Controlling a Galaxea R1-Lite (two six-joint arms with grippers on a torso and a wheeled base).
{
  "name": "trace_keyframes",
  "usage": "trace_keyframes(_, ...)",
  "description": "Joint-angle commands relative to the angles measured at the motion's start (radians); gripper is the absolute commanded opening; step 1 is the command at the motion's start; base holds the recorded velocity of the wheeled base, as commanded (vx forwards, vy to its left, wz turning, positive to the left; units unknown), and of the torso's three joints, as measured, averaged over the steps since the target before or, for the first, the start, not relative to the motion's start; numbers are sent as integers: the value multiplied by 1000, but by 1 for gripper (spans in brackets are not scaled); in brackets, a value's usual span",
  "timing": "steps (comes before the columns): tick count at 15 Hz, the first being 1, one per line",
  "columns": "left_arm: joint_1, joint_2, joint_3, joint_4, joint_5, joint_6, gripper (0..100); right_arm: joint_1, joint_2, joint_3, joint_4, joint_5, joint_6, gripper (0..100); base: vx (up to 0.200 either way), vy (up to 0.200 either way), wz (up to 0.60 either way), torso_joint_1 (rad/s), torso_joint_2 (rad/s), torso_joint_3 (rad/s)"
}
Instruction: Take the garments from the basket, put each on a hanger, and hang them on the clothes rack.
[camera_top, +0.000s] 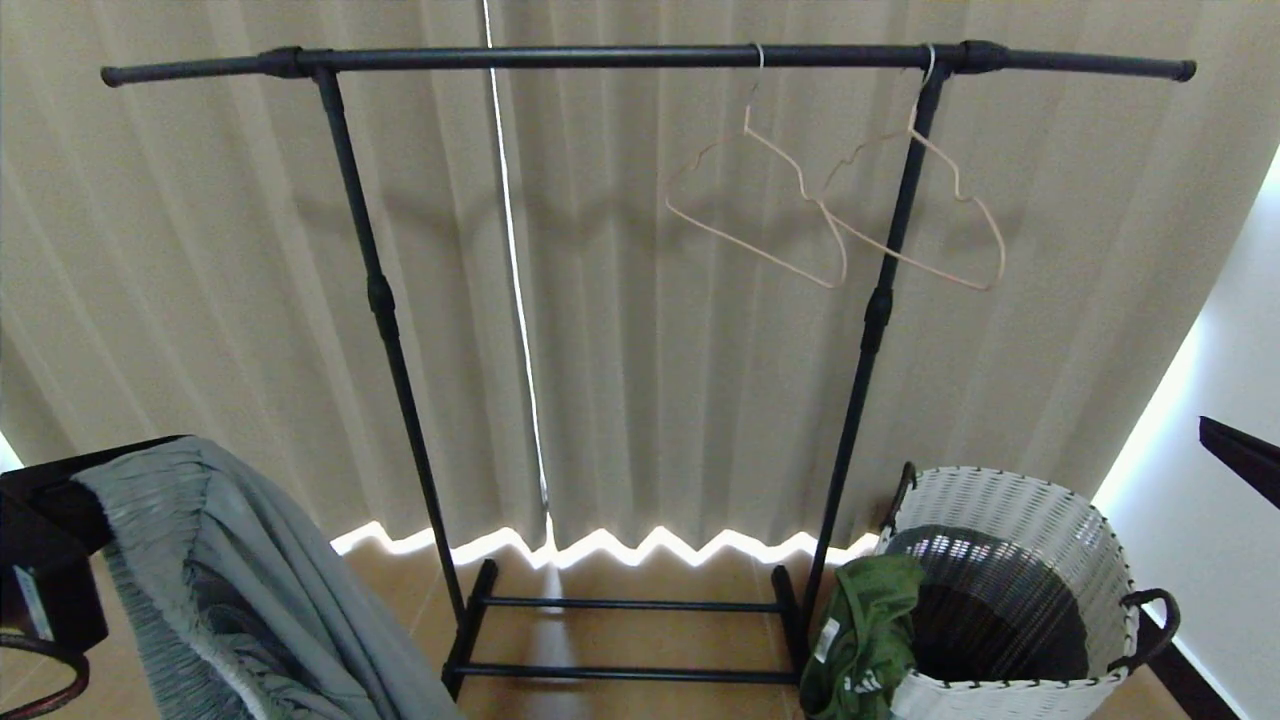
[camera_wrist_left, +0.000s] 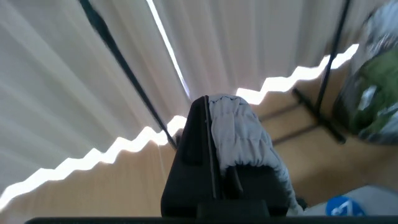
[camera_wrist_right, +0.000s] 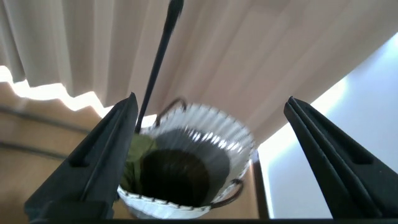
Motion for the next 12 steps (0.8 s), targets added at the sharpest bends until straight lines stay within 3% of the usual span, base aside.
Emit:
trace_keyframes(1,-1,-1,2,1,-1,0,0,1,-5,1,1,0,0,100,0,0,0,32,-598,-256)
trace_keyframes(4,2,-9,2,1,-1,0,0,1,-5,12,1,0,1,100,0,0,0,87,-512,-251)
trace_keyframes(12,2,-14,3,1,-1,-1,0,7,-30,24,0,4,1,100,0,0,0,284,-480,-264)
